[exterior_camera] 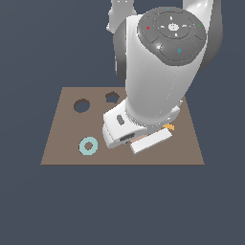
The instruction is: Insert a designated object into the corresponding slot on a board.
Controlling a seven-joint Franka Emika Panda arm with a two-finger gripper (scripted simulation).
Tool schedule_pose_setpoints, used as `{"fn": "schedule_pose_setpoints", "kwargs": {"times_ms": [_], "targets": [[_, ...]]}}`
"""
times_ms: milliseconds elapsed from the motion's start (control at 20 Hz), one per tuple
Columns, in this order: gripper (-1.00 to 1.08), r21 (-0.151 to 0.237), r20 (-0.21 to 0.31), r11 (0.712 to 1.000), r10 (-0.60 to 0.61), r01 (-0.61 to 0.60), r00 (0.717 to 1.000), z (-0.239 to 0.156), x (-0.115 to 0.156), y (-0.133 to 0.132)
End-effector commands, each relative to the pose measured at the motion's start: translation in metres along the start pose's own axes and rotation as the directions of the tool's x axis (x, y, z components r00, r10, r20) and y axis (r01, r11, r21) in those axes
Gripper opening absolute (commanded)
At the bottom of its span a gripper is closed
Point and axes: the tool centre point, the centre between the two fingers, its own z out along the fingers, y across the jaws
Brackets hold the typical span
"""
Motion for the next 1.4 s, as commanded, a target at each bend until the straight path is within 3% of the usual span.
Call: {"fn": "schedule_pose_setpoints", "kwargs": {"times_ms": [0, 600, 650, 1350], "targets": [[1.00, -0.001, -0.001, 1.000, 0.003, -0.003, 1.000, -0.001, 0.000, 0.001], [1.00, -0.001, -0.001, 1.000, 0.003, -0.003, 1.000, 0.019, -0.001, 0.000], [-1.00, -0.001, -0.001, 1.000, 0.003, -0.003, 1.000, 0.019, -0.001, 0.000], [-1.00, -0.001, -0.001, 1.000, -0.002, 0.002, 1.000, 0.018, -0.002, 0.001]]}}
